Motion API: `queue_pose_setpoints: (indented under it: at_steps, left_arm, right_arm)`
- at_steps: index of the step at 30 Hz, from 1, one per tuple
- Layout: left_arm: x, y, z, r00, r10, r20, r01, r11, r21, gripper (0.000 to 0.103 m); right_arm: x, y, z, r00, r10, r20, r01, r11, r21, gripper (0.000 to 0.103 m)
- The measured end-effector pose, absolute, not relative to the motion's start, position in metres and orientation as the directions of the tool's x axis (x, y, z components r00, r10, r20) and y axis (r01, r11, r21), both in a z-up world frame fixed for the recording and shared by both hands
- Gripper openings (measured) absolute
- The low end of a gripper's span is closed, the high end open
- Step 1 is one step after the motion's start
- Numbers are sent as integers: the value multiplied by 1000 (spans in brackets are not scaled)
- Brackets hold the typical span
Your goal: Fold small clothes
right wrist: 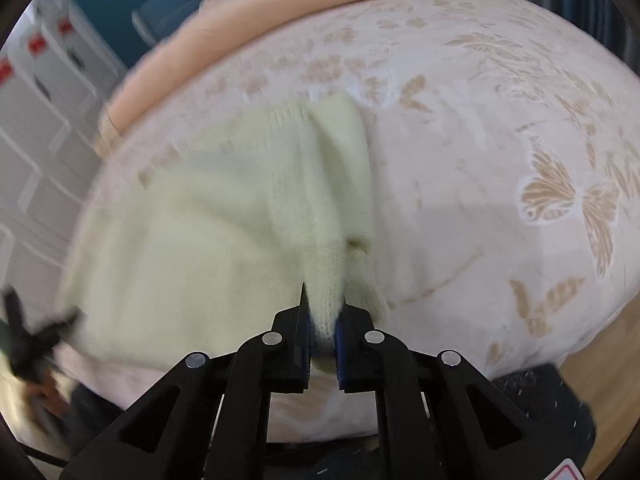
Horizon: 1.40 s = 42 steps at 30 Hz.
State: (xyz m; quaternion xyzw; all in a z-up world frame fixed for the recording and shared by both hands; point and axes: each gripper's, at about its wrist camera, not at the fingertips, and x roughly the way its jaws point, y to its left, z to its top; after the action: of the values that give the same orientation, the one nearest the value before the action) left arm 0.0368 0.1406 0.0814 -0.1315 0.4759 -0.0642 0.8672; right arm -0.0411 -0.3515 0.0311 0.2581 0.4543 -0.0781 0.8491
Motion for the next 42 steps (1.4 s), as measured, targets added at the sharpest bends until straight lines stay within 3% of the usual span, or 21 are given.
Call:
queue_pose_setpoints:
  at_steps: [6, 8, 10, 13, 15, 16, 19, 25, 26, 27, 28, 29, 30, 31, 34, 36, 38, 39, 40, 41, 42]
  left_arm:
    - [96, 118, 35, 444, -224, -867, 32, 972, -234, 93]
    - [100, 116, 31, 423, -285, -860, 62, 956, -286, 58]
    - [99, 115, 38, 394, -327, -859, 94, 944, -316, 14]
    - [84, 121, 63, 383, -360, -851, 138, 933, -333, 11]
    - [64, 128, 78, 367, -369, -854, 173, 929, -327, 11]
    - [55, 132, 82, 354, -369, -859, 184, 928, -323, 11]
    - [20, 143, 74, 278, -365, -889, 178, 929, -325, 11]
    - [-7, 137, 46, 281, -331, -901, 164, 941, -295, 16]
    - [-5, 136, 58, 318, -343, -884, 175, 938, -301, 17]
    - [-1, 136, 75, 382, -357, -853, 190, 933, -305, 25]
    - [3, 136, 87, 428, -358, -829, 195, 933, -302, 47]
    - [9, 137, 100, 482, -354, -801, 193, 935, -297, 60]
    - [21, 137, 113, 540, -339, -770, 173, 940, -293, 80]
    - [29, 136, 117, 555, -335, -761, 156, 941, -301, 87]
    - [69, 123, 109, 530, -373, -762, 136, 924, -358, 90]
    - [99, 112, 84, 465, -377, -801, 109, 922, -370, 90]
    - [115, 101, 63, 414, -359, -836, 83, 930, -358, 83]
    - [122, 91, 54, 399, -371, -838, 115, 927, -356, 57]
    - [121, 85, 50, 389, -372, -843, 139, 928, -346, 20]
    - [123, 80, 51, 373, -379, -847, 161, 925, -344, 9]
    - [125, 80, 60, 389, -408, -826, 170, 913, -371, 8]
  right_arm:
    - [-103, -330, 78, 555, 84, -827, 271, 923, 275, 7]
    - [-118, -333, 58, 494, 81, -866, 297, 920, 255, 7]
    - [-128, -335, 30, 434, 86, -897, 321, 916, 243, 8]
    - [-126, -334, 29, 444, 90, -892, 329, 909, 255, 15]
    - [-120, -333, 52, 511, 57, -857, 310, 918, 246, 24]
    - [-114, -334, 66, 559, 51, -828, 292, 922, 254, 37]
    - [-87, -342, 83, 636, 60, -770, 266, 919, 291, 58]
    - [-7, -360, 30, 564, 143, -813, 323, 868, 376, 63]
    - [1, -357, 22, 544, 147, -826, 324, 871, 369, 61]
    - [9, -351, 13, 525, 156, -836, 312, 880, 360, 32]
    - [15, -346, 11, 517, 150, -843, 298, 892, 341, 17]
    - [16, -344, 20, 544, 126, -829, 286, 901, 325, 12]
    - [13, -345, 32, 588, 132, -798, 267, 899, 346, 10]
    - [7, -349, 53, 664, 129, -737, 245, 893, 377, 9]
    - [-3, -360, 95, 769, 83, -634, 222, 895, 387, 9]
    - [7, -370, 85, 758, 53, -650, 261, 889, 377, 9]
    - [30, -376, 37, 652, 48, -757, 320, 888, 331, 9]
    - [42, -378, 12, 579, 46, -814, 347, 890, 297, 9]
    - [49, -377, -9, 514, 40, -857, 368, 892, 262, 9]
    - [49, -375, -15, 518, 32, -855, 372, 892, 258, 9]
    - [44, -371, -5, 549, -4, -836, 377, 893, 244, 10]
